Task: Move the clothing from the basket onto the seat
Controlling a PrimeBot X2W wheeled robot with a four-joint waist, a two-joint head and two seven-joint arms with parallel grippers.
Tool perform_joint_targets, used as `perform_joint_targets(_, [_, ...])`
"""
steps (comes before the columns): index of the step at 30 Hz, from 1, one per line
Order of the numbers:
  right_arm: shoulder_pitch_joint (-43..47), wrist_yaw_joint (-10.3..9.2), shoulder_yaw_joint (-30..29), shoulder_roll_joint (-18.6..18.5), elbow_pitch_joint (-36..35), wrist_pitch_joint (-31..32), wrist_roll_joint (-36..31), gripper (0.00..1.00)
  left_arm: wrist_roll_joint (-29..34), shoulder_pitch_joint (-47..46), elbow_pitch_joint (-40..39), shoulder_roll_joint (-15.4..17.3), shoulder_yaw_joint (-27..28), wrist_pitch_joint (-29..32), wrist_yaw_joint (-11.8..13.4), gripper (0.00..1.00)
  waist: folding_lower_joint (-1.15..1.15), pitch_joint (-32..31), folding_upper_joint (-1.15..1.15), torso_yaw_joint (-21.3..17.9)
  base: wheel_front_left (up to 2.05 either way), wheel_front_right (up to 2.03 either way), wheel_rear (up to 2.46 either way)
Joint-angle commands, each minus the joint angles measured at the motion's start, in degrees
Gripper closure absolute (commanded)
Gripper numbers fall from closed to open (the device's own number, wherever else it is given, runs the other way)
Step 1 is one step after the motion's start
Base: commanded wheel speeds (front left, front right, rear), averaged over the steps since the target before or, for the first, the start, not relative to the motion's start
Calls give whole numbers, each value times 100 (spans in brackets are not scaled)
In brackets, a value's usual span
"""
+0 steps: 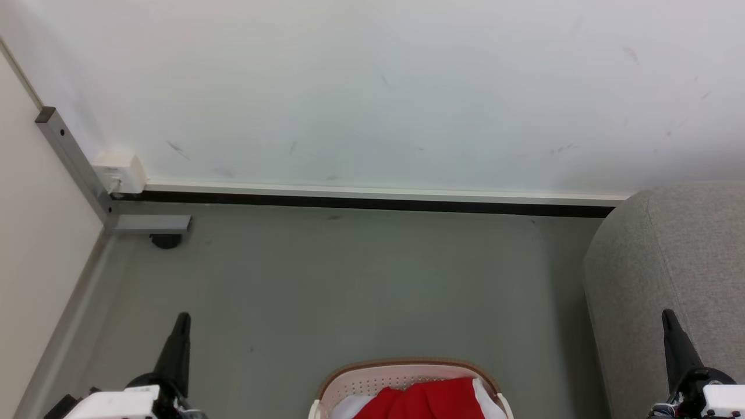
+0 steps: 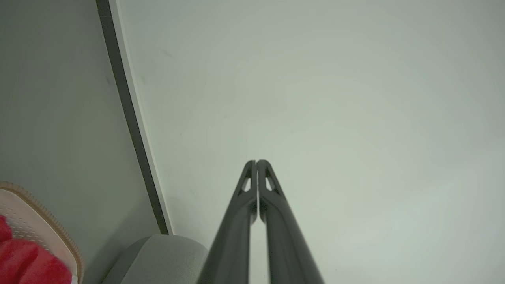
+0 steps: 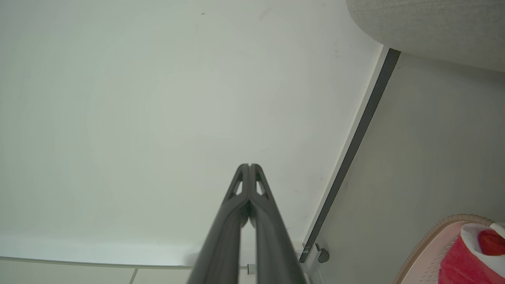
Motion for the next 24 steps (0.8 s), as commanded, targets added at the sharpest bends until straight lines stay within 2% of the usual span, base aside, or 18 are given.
perform_joint_targets(1, [-75,-13,-15,-3,14,12,-23,0,-80,-51,-15,41,8,18,-36,0,0,0,0,0,0,0,0])
perform_joint_targets(17, [66,-1,336,22,-116,-353,-125,0,120,18,-84,-25,-196,-353,12,0,0,9,0,3,0,0,0])
perform_joint_targets(24, [54,-2,386,17,-278,-535,-423,0,734,2,-251,-17,-222,-535,8,0,0,12,0,0,0,0,0])
